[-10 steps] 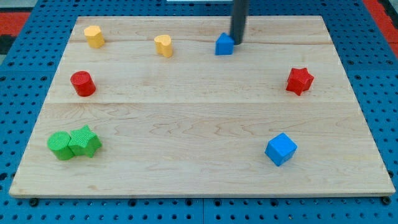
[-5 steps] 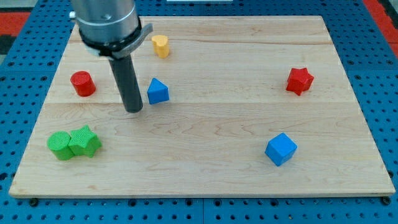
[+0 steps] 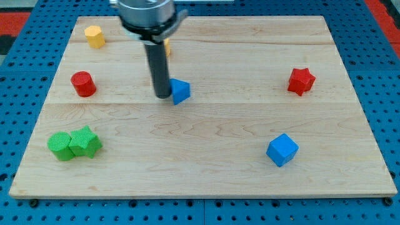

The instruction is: Move the blue triangle above to the blue cube

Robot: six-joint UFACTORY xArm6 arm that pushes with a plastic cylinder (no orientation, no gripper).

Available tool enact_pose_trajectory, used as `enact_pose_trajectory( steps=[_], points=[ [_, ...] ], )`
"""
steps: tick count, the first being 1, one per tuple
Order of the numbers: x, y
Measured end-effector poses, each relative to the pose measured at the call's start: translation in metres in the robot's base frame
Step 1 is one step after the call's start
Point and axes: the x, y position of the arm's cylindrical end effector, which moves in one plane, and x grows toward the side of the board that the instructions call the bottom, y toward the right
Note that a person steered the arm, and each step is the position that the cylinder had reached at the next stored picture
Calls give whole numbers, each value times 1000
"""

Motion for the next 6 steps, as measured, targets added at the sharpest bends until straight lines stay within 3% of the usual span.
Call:
enact_pose_trajectory(
  steps=[6],
  points=[
    [-33, 113]
  ],
)
